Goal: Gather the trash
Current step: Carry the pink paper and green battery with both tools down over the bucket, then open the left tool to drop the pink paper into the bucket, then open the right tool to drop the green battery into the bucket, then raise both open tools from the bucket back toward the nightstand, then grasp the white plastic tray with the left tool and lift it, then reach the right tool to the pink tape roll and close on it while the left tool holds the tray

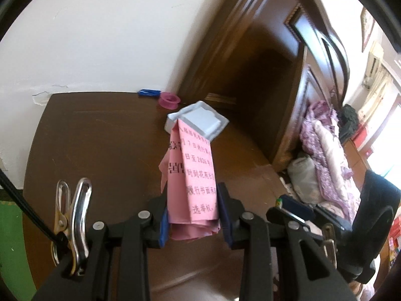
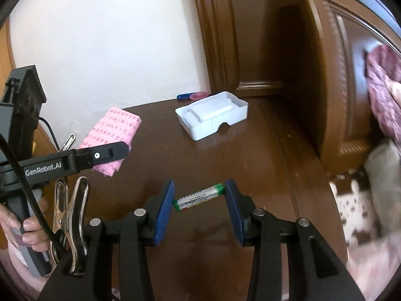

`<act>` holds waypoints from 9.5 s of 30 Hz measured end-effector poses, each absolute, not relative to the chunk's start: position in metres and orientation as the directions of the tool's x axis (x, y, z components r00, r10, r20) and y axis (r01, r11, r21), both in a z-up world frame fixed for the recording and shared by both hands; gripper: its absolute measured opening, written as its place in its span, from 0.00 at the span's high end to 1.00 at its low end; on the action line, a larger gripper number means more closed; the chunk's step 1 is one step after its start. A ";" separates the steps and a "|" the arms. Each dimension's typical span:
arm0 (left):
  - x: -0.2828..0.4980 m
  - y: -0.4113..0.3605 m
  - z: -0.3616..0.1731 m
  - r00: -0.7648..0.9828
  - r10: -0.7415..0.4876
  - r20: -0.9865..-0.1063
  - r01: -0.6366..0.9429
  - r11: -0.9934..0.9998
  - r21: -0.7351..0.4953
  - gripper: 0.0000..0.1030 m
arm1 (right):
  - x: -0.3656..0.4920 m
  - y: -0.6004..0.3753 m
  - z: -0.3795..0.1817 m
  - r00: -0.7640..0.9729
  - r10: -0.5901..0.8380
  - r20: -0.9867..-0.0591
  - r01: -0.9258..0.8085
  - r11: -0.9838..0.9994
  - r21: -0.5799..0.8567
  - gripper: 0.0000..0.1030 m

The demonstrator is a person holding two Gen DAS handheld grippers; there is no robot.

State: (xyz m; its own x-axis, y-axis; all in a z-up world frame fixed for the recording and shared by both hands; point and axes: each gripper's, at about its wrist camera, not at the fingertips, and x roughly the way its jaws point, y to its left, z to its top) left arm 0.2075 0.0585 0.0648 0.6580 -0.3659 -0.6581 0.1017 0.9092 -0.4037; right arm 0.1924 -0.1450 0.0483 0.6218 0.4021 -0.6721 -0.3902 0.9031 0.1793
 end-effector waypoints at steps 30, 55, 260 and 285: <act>0.039 -0.011 0.045 0.514 -0.442 -0.735 0.293 0.896 -0.334 0.66 | -0.005 -0.190 0.080 0.716 0.425 -0.554 -0.352 0.905 0.239 0.59; -0.017 -0.054 -0.056 0.370 -0.405 -0.836 0.369 0.890 -0.268 0.64 | -0.089 -0.201 0.000 0.726 0.310 -0.614 -0.198 0.949 0.245 0.59; 0.398 -0.047 0.004 0.605 -0.053 -0.794 0.301 0.939 0.166 0.25 | 0.138 -0.190 -0.020 0.757 0.485 -0.438 -0.316 0.858 0.405 0.46; 0.256 0.030 0.033 0.691 0.020 -0.722 -0.062 0.998 -0.031 0.25 | 0.138 -0.196 -0.021 0.750 0.490 -0.443 -0.335 0.860 0.384 0.46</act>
State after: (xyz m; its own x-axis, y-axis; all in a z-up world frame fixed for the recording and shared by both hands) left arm 0.2557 0.0298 0.0328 0.6913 0.0202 -0.7223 -0.0619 0.9976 -0.0314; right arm 0.1376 -0.1955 -0.0206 0.7503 0.4905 -0.4433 -0.3353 0.8602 0.3842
